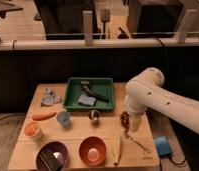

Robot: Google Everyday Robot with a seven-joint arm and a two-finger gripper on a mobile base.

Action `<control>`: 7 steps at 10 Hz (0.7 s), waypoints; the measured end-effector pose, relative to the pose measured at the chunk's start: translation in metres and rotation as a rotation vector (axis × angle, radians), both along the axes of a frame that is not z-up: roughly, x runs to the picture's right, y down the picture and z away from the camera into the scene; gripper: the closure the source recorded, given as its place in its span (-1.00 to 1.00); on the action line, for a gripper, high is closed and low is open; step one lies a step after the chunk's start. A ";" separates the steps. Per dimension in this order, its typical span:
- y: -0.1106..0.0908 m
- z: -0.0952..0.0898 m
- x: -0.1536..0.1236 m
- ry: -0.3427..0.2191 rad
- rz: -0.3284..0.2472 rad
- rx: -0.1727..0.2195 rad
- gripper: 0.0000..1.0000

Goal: Wipe red bowl with towel

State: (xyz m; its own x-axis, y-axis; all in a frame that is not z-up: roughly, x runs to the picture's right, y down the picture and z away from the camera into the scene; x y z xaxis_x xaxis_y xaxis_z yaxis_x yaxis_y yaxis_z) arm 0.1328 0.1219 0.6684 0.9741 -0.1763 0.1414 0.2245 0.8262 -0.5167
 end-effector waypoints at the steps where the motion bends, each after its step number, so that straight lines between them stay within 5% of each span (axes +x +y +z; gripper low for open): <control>1: -0.001 0.001 -0.008 -0.009 -0.011 0.002 -0.60; 7: -0.002 0.007 -0.063 -0.069 -0.095 0.014 -0.60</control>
State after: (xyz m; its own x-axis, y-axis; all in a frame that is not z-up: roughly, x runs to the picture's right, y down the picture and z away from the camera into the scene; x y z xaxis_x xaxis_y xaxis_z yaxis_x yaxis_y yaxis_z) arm 0.0702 0.1196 0.6755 0.9409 -0.2700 0.2045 0.3370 0.8067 -0.4854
